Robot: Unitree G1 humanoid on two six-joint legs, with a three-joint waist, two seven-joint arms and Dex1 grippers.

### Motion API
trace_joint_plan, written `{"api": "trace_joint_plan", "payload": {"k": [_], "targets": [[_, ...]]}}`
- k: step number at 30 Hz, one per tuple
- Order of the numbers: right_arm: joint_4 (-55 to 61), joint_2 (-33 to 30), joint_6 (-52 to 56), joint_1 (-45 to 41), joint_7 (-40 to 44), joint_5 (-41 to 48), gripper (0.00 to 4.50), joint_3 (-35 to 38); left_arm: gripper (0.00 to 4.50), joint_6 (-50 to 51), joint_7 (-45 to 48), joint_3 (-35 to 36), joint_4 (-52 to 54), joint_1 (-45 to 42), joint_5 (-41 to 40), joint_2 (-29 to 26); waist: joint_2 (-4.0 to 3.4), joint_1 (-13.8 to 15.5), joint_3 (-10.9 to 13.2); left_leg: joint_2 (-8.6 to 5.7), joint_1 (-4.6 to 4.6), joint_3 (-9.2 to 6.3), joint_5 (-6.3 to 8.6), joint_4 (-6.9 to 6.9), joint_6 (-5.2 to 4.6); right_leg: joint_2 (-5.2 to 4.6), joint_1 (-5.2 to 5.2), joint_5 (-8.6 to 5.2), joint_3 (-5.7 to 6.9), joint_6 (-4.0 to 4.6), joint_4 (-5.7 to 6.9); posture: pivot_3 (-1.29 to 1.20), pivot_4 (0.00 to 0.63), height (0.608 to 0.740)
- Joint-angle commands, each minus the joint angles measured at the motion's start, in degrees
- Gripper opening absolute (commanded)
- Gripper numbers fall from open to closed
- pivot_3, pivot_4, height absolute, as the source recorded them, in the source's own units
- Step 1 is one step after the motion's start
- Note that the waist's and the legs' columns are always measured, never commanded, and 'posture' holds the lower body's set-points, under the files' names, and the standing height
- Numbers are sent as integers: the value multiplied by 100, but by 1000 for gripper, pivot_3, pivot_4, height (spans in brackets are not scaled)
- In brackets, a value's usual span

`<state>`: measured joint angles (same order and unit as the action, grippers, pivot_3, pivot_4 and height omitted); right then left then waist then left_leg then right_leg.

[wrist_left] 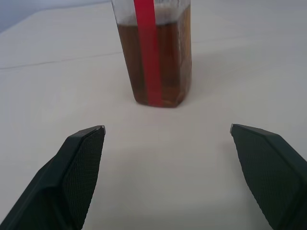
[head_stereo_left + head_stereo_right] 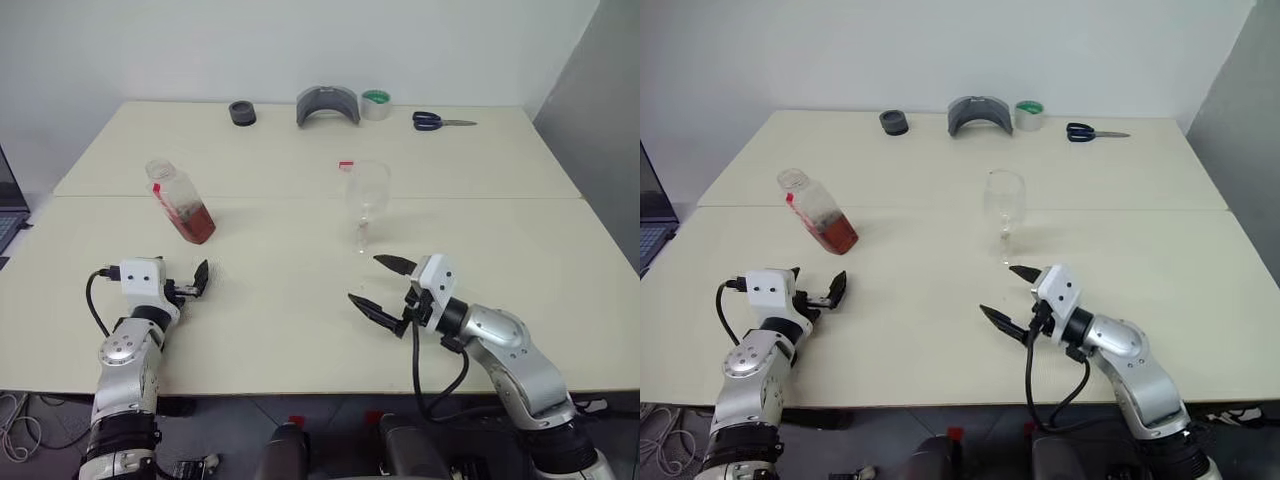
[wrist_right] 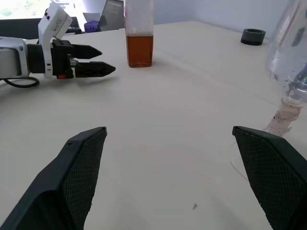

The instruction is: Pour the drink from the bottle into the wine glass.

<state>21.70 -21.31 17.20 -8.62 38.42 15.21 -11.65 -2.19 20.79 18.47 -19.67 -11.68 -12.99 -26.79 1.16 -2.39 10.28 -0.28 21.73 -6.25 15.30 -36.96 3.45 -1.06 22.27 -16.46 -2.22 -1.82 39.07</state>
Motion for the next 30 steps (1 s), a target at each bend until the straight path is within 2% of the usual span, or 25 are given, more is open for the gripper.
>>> {"api": "trace_joint_plan", "payload": {"k": [1,14,30], "targets": [[104,51,-38,-151,-14,11,4470,-28,4500,-130,78,138,9,-207,-63,-190,0,1,0,0,0,1,0,0,0,0,0,0,-1,-1,0,0,150,740],[-36,214,23,-466,-120,-24,4470,-103,4500,147,19,173,75,-741,-152,-390,0,10,0,-1,1,-1,0,0,0,-2,1,1,0,-1,0,0,150,740],[-70,383,129,-671,-162,-55,4470,-180,4500,238,265,164,-735,-1700,-250,-625,0,14,0,-3,2,-3,0,-1,0,-2,2,1,3,-1,0,0,150,740]]}}
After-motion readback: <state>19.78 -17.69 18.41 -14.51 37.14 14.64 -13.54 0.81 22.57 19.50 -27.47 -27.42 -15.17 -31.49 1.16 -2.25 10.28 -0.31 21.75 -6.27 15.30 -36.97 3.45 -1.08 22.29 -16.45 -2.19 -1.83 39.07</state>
